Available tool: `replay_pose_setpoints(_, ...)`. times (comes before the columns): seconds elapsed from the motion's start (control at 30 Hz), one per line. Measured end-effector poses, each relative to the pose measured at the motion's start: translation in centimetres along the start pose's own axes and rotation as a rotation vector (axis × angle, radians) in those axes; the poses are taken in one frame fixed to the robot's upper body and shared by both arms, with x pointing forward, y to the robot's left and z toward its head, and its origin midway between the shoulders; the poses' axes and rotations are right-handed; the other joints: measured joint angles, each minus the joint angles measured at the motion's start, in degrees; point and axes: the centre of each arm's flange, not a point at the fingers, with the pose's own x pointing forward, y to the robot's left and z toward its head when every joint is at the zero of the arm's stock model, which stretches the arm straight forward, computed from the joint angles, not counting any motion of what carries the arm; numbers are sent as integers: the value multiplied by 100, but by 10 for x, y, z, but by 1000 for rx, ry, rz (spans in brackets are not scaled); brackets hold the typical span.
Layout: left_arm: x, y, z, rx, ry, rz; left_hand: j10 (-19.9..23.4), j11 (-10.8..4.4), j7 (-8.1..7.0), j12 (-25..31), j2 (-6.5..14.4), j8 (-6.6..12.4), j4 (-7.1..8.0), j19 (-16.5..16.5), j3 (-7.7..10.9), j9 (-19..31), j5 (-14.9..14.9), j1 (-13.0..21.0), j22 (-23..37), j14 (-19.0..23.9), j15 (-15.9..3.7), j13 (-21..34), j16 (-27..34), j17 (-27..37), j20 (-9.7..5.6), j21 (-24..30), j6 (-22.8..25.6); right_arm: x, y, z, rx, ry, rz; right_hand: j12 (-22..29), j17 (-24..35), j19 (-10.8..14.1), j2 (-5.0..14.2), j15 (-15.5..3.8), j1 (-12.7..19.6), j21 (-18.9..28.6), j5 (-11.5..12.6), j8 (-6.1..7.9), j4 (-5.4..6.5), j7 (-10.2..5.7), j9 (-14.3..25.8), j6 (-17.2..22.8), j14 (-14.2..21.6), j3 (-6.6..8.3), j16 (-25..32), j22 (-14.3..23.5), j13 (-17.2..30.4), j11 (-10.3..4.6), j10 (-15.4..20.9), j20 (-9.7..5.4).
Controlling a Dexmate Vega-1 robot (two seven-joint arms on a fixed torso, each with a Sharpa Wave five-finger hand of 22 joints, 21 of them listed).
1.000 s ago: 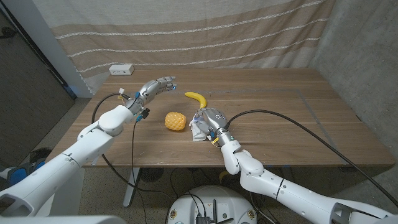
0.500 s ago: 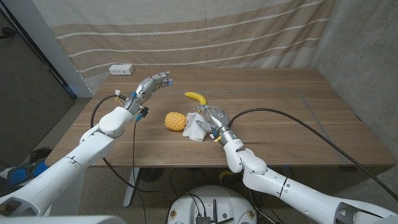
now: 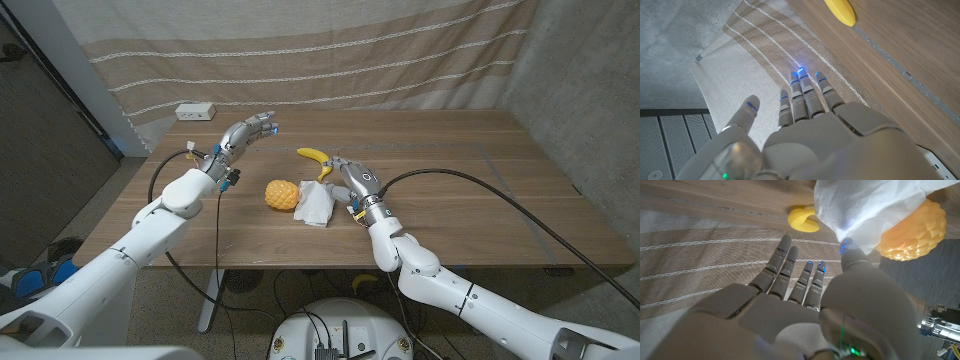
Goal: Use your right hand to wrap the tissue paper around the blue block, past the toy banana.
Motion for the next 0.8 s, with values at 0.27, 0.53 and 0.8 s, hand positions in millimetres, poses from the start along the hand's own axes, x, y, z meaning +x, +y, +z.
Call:
replay_pose_setpoints(0.27,0,-1,-5,27,-5,12,-452,-132,-49,-11,0,24,-191,64,47,0,0,0,29,-394,-93,0,-87,-33,-1,0,177,2,-11,-12,73,29,-17,16,26,-19,66,0,-346,0,-34,19,147,179,0,73,0,-67,0,0,-38,133,71,22)
replay_pose_setpoints(0.53,-2,-3,-4,39,-56,42,-687,-194,-93,-28,1,24,-325,95,55,0,0,1,28,-612,-109,-16,-87,-59,-31,-23,220,3,-20,-26,205,66,-19,26,-17,-39,184,23,-595,-46,-33,22,262,360,1,129,-22,-104,1,0,-88,285,80,83)
replay_pose_setpoints(0.8,-6,-7,-7,10,-70,53,-780,-222,-111,-28,1,24,-407,94,41,-1,0,1,28,-720,-135,-15,-108,-59,-31,-23,238,4,-28,-42,356,104,-19,26,-44,-82,237,41,-739,-74,-5,22,286,468,1,187,-40,-128,-4,1,-119,409,80,126)
